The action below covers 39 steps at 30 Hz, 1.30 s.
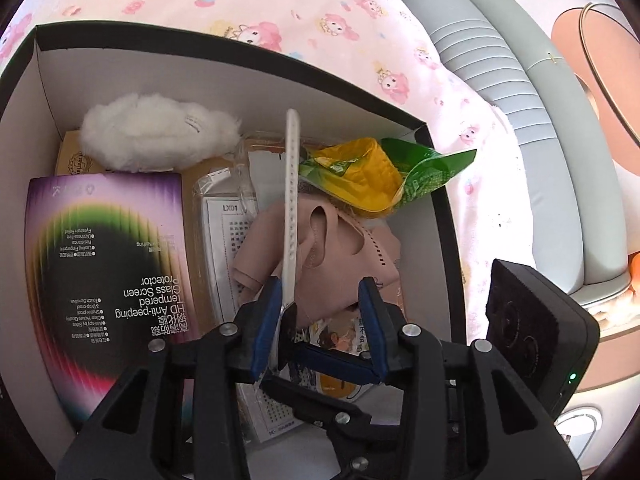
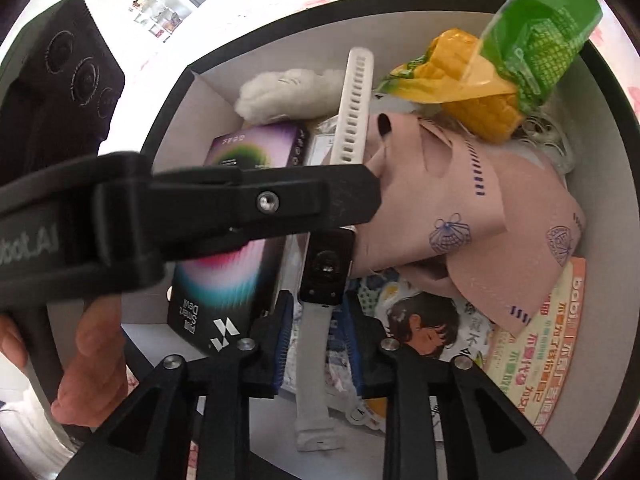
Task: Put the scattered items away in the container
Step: 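Grasp the white watch band again with the left gripper and lift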
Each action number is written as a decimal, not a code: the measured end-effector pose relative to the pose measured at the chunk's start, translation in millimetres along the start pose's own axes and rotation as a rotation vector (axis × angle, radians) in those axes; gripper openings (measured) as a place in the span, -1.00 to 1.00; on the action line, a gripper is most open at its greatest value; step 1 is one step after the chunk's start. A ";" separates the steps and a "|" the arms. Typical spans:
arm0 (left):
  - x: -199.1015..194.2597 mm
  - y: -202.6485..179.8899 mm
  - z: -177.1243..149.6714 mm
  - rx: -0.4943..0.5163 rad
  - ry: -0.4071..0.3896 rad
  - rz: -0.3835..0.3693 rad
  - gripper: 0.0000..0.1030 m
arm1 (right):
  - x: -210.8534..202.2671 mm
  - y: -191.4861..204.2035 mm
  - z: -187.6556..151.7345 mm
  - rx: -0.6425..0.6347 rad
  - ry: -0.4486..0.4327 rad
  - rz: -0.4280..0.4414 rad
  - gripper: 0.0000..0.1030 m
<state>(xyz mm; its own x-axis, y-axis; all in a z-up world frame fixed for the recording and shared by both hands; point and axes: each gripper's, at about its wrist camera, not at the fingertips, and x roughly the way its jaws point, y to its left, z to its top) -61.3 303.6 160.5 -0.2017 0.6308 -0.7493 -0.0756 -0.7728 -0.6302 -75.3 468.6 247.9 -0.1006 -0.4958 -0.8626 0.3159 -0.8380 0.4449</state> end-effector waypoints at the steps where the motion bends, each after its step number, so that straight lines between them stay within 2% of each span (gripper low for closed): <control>1: 12.8 -9.7 5.2 -0.001 0.000 -0.002 -0.25 | -0.9 -0.5 -0.6 0.003 -0.002 0.011 -0.46; 4: 11.6 -9.8 -0.2 -0.012 0.011 -0.025 -0.39 | -2.8 -1.2 -2.6 0.010 -0.007 0.032 -0.30; 6: 17.5 -10.2 -2.4 -0.017 0.039 -0.049 -0.40 | -4.2 -1.9 -3.2 0.016 -0.017 0.042 -0.26; 7: 28.2 -13.3 1.3 -0.021 0.031 -0.031 -0.40 | -5.2 -2.5 -3.3 0.018 -0.026 0.037 -0.26; 11: 11.0 -5.5 0.4 -0.033 -0.010 0.113 -0.42 | -11.6 -8.6 -3.9 0.048 -0.042 0.018 -0.26; 14: 1.3 7.3 -2.6 -0.068 0.010 0.140 -0.42 | -18.5 -13.6 -8.0 0.057 -0.052 -0.016 -0.26; 17: 6.1 18.8 -5.8 -0.098 0.075 0.078 -0.42 | -21.7 -14.1 -11.5 0.044 -0.055 -0.038 -0.26; 20: 14.4 20.2 -8.0 -0.102 0.122 0.043 -0.41 | -19.9 -9.7 -11.4 0.018 -0.048 -0.022 -0.26; 23: 12.3 18.7 -10.0 -0.088 0.130 0.026 -0.41 | -17.4 -5.1 -11.8 -0.018 -0.042 -0.012 -0.25; 27: 3.2 21.5 -11.3 -0.107 0.133 -0.070 -0.41 | 1.6 19.1 -14.7 -0.011 -0.044 0.012 -0.25; 33: 4.7 20.3 -10.6 -0.106 0.116 -0.063 -0.41 | -2.3 13.1 -16.4 0.033 -0.046 0.053 -0.25; 35: -0.6 20.2 -10.9 -0.096 0.105 -0.076 -0.41 | -6.8 4.3 -18.8 0.055 -0.047 0.068 -0.35; 36: 3.6 14.4 -8.8 -0.082 0.099 -0.103 -0.41 | -12.2 -11.4 -23.4 0.058 -0.046 0.055 -0.63; 37: 7.4 8.1 -6.9 -0.068 0.108 -0.146 -0.41 | -12.8 -12.4 -24.5 0.047 -0.044 0.011 -0.84; 39: 2.9 1.8 -5.3 -0.052 0.094 -0.163 -0.41 | -13.6 -12.4 -26.6 0.041 -0.043 0.000 -0.86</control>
<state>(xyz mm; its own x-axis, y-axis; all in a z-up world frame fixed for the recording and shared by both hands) -56.8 304.4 156.1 -0.0991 0.7527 -0.6509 -0.0486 -0.6570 -0.7523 -52.7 491.8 247.7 -0.1412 -0.5045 -0.8518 0.2770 -0.8461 0.4553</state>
